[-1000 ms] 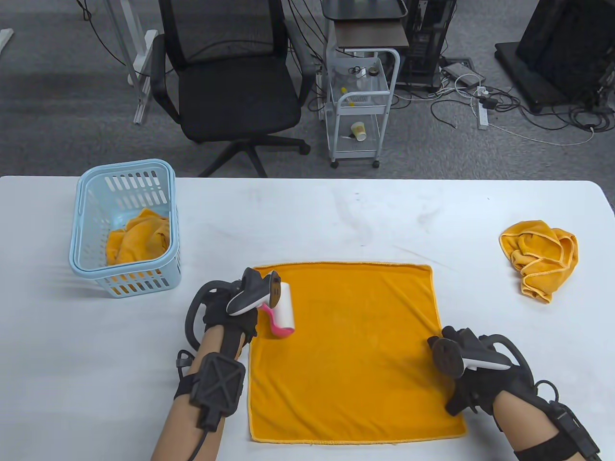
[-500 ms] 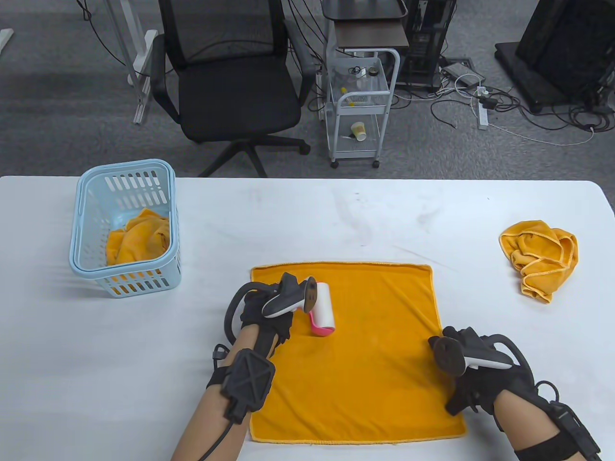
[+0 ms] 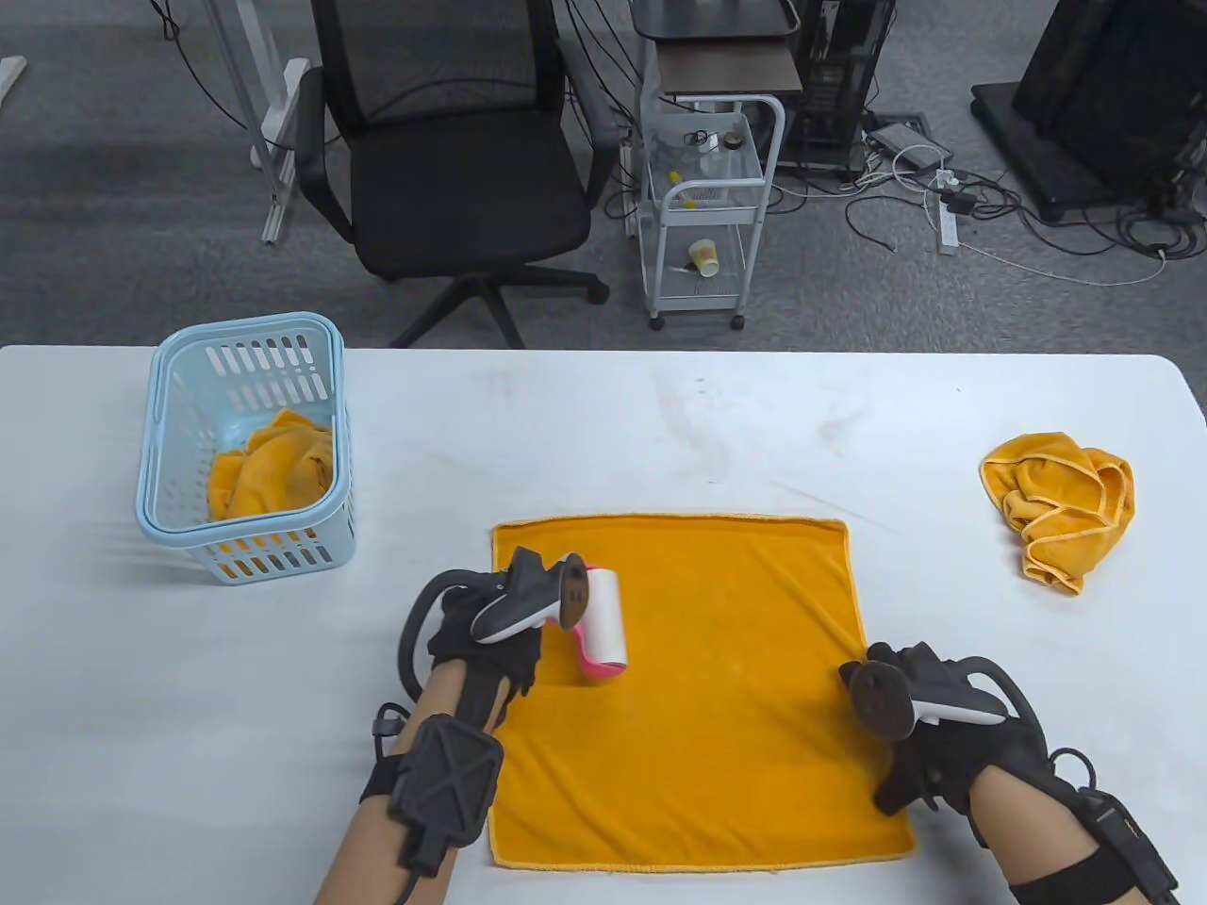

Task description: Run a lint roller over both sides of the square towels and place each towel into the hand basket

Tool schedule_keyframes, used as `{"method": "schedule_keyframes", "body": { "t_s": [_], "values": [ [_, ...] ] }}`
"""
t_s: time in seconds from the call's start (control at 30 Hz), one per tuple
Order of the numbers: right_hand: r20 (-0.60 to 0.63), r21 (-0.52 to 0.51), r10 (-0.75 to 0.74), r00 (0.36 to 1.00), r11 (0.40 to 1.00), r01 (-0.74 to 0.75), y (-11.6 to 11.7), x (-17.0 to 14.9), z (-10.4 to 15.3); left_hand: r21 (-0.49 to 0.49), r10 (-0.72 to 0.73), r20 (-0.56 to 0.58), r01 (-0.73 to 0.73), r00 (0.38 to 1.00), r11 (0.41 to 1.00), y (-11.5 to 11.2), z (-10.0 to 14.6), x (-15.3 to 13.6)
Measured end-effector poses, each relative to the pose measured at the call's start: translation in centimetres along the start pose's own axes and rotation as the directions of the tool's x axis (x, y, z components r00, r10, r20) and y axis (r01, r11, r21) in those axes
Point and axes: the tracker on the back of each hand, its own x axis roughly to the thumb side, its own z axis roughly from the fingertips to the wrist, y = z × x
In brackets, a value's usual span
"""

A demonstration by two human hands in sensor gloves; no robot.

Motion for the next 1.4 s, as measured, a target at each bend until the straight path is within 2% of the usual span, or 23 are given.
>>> {"method": "schedule_keyframes", "body": {
  "t_s": [0.2,0.3,0.4,0.5,0.7,0.77,0.83,0.9,1.0,1.1,1.2,1.3,1.4],
  "values": [
    [0.002,-0.001,0.000,1.000,1.000,0.000,0.0,0.0,0.0,-0.010,0.024,0.186,-0.022,0.982,1.000,-1.1,-0.5,7.4],
    [0.002,0.001,-0.004,1.000,1.000,0.004,0.0,0.0,0.0,-0.030,-0.018,0.179,0.024,0.984,0.999,-2.1,-0.9,8.2],
    [0.000,0.002,-0.009,1.000,1.000,0.009,0.0,0.0,0.0,-0.054,-0.040,0.117,0.047,0.992,0.997,-2.7,-0.8,6.4],
    [-0.002,0.004,-0.014,1.000,1.000,0.014,0.1,0.0,0.0,-0.060,-0.142,0.026,0.143,0.990,0.988,-2.8,-0.2,3.6],
    [-0.005,0.006,-0.019,1.000,1.000,0.019,0.0,0.0,0.0,-0.113,-0.319,-0.175,0.303,0.931,0.946,-3.1,2.1,-3.0],
    [-0.005,0.006,-0.022,1.000,1.000,0.022,0.0,-0.1,0.0,-0.124,-0.298,-0.177,0.279,0.938,0.952,-3.0,2.8,-3.9],
    [-0.005,0.006,-0.020,1.000,1.000,0.020,0.0,-0.1,0.0,-0.120,-0.212,-0.144,0.196,0.967,0.973,-3.0,3.1,-3.9],
    [-0.005,0.005,-0.017,1.000,1.000,0.017,0.0,0.0,0.0,-0.096,-0.109,-0.073,0.102,0.991,0.990,-2.8,3.3,-2.7],
    [-0.005,0.005,-0.017,1.000,1.000,0.017,0.0,0.0,-0.1,-0.055,0.020,0.056,-0.017,0.998,0.998,-2.3,3.3,1.0],
    [-0.005,0.008,-0.024,1.000,1.000,0.024,0.0,-0.1,-0.1,-0.053,0.059,0.182,-0.050,0.982,0.997,-2.4,3.2,5.5],
    [-0.004,0.009,-0.028,1.000,1.000,0.029,0.0,-0.1,-0.1,-0.076,0.034,0.240,-0.016,0.970,0.997,-3.2,3.0,8.2],
    [0.000,0.007,-0.025,1.000,1.000,0.025,0.0,-0.1,-0.1,-0.077,-0.086,0.219,0.105,0.972,0.992,-4.2,2.8,8.8],
    [0.001,0.004,-0.018,1.000,1.000,0.018,0.0,0.0,-0.1,-0.094,-0.109,0.165,0.126,0.980,0.988,-4.4,2.8,6.8]
  ]
}}
